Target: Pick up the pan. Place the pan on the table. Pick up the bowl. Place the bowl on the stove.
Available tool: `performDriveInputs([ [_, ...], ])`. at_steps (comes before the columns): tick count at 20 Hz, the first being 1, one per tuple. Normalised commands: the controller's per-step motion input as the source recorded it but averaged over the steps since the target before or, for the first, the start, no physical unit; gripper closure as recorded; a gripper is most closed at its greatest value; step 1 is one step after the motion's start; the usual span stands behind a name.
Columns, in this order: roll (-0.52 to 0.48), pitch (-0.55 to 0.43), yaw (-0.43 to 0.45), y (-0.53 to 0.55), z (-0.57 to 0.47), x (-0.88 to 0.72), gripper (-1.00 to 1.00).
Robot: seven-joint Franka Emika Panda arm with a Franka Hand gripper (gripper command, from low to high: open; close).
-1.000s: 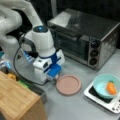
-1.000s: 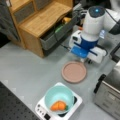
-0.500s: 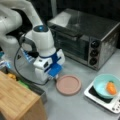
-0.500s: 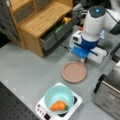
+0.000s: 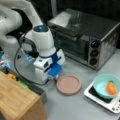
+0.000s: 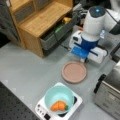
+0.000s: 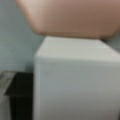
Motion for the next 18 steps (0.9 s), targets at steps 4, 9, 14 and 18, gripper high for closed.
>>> performDriveInputs([
  [4,0.039,-0.058,0.039,-0.03,0.07,0.00,1.00],
  [9,0.061,-0.011,0.039,-0.05,0.26,0.01,1.00],
  [14,0.086,0.077,0.017,-0.08,0.37,0.06,1.00],
  [18,0.122,0.148,0.003,-0.10,0.37,0.16,1.00],
])
